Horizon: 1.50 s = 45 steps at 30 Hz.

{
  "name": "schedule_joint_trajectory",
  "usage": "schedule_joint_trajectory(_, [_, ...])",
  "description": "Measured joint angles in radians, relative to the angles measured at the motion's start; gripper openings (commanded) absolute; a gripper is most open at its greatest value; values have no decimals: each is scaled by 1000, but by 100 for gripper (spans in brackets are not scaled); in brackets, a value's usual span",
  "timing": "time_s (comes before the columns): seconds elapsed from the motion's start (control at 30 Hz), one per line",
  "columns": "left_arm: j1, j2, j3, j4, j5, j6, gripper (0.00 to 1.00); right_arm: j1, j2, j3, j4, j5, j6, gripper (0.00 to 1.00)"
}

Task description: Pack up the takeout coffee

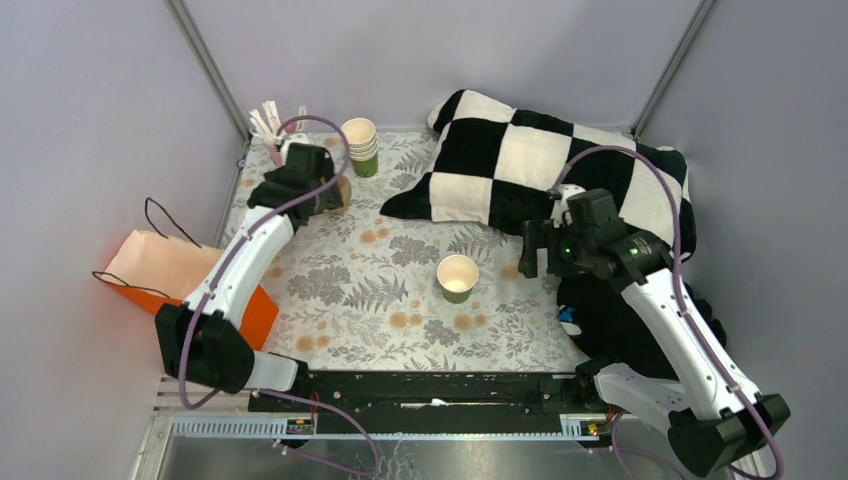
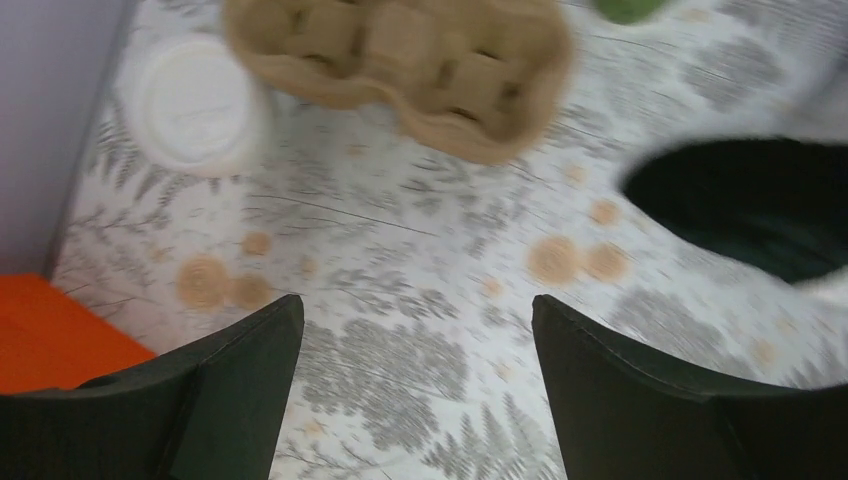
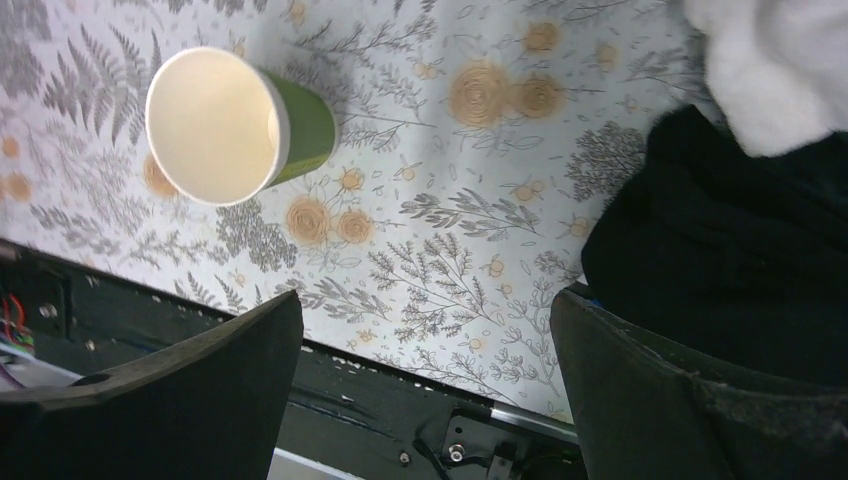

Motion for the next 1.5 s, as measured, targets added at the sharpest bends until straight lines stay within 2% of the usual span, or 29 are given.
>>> schedule_joint_trajectory(0.17, [225,121,0,24,18,27,84,111,69,24,11,21,-39,100])
schedule_joint_trajectory(0.27, [288,194,23,25,0,63,65,167,81,31,23,42,-65,100])
schedule_joint_trajectory(0.43, [294,386,139,38,-42,165,52,229,84,31,26,70,-107,100])
schedule_joint_trajectory(0.6, [313,480,165,34,-39,216,53,239,84,31,26,84,-125,100])
schedule_joint_trajectory(0.7, [327,502,173,39,-40,246,53,239,85,31,26,94,-132,100])
schedule_joint_trajectory(0.97, [382,533,180,60,-51,298,41,240,95,31,29,98,-143,100])
schedule_joint_trajectory(1.13, [409,573,193,68,-37,323,38,240,102,31,29,98,-146,100])
schedule_joint_trajectory(1.33, [418,584,204,66,-26,344,30,240,106,31,29,98,-146,100])
schedule_joint_trajectory(1.5, [417,587,210,70,-20,355,28,240,106,31,29,98,-146,100])
